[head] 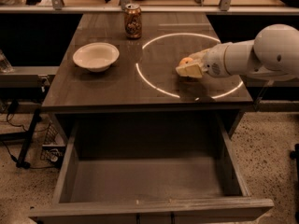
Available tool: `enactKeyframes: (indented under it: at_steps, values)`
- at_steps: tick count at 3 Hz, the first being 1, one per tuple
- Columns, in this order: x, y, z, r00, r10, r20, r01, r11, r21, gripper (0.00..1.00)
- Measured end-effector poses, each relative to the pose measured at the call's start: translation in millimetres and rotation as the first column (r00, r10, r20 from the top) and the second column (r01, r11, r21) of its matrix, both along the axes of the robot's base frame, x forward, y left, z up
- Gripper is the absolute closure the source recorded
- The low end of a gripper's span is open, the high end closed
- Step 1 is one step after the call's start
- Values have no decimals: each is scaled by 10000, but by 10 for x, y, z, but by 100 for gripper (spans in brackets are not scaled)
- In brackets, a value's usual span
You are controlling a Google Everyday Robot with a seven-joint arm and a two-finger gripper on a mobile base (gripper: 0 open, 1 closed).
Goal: Pick orange from top drawer and place on counter
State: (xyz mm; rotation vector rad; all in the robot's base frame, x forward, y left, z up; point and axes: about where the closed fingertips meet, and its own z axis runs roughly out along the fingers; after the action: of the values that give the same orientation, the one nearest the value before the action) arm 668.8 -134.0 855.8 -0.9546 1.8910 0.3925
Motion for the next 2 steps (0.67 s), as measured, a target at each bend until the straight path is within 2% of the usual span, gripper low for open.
enactKeyframes:
  at_steps: [1, 2]
  values:
    - [11, -2, -39, 9999, -33, -136, 33, 10000, -23, 0]
    - [14, -12, -36, 9998, -63, -167, 62, 10000, -40, 0]
